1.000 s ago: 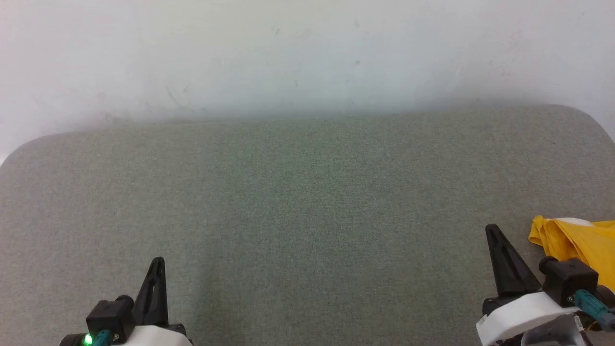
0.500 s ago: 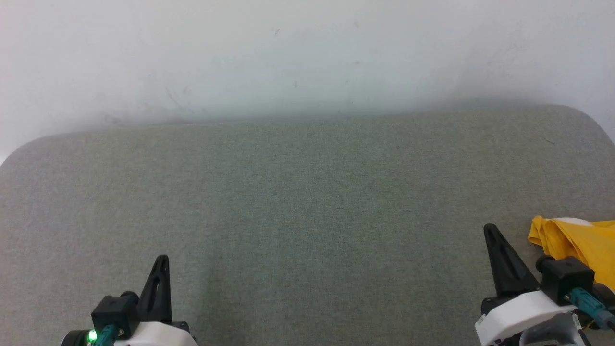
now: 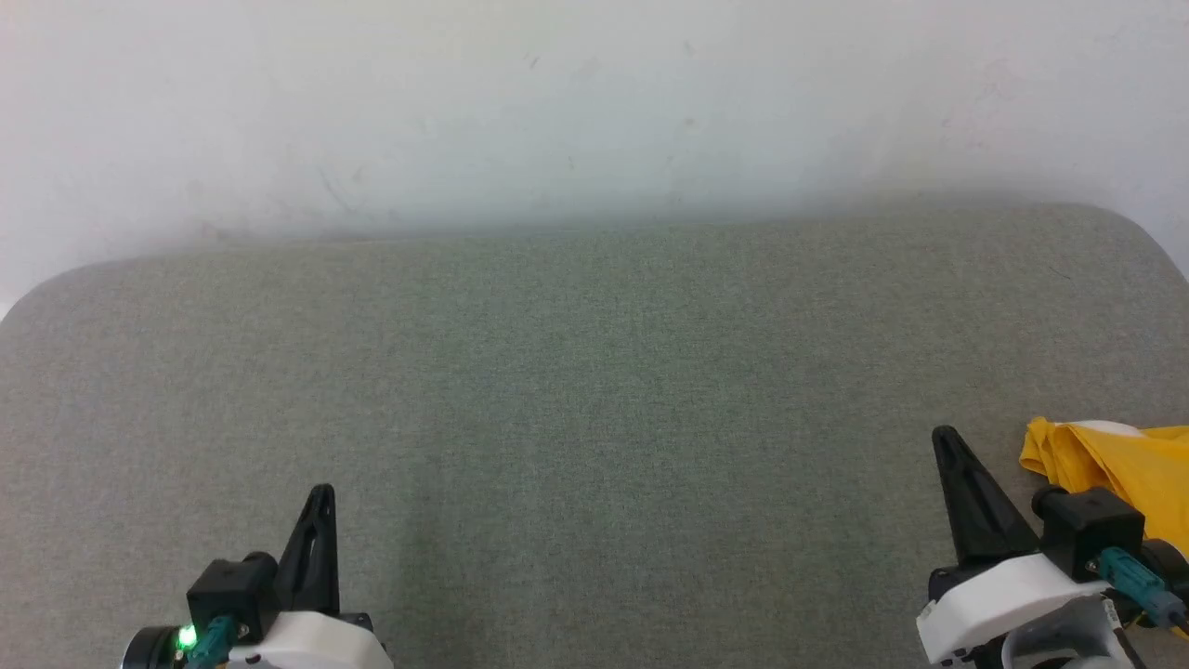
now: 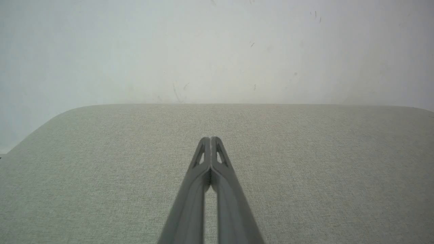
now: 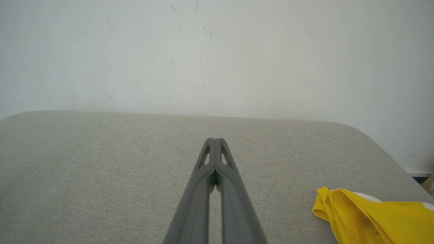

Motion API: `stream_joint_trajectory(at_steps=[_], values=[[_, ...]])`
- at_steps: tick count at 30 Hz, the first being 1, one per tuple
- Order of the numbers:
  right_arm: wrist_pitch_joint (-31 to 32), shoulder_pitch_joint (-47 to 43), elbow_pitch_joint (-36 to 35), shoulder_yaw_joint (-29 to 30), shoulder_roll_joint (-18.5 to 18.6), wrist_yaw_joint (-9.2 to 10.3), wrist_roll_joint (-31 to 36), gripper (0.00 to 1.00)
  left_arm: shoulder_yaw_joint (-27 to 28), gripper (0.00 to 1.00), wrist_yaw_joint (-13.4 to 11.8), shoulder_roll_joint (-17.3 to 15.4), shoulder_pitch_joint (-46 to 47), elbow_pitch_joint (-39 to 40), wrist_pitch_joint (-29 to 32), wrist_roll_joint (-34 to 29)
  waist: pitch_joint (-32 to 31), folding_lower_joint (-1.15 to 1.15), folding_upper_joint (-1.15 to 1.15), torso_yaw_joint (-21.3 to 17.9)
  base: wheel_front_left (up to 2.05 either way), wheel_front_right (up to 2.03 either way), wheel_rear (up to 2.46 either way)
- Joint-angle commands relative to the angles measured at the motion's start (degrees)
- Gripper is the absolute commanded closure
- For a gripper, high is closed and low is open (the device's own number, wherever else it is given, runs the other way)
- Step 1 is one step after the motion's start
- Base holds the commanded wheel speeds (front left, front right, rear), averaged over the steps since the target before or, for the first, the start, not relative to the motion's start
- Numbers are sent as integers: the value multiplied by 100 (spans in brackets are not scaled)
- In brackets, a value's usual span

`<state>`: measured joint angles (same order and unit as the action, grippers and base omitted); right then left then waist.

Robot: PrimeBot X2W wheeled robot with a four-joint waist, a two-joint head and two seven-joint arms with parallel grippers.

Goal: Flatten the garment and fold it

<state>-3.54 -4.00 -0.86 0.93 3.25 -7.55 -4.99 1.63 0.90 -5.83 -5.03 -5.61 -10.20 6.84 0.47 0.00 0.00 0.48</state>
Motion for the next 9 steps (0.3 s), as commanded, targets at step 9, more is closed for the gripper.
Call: stream_joint_trajectory(at_steps=[9], values=[[46, 96, 18, -22, -14, 3, 104, 100, -31, 100, -33, 48, 160, 96, 133, -120, -5, 0, 0, -5, 0, 0, 0]])
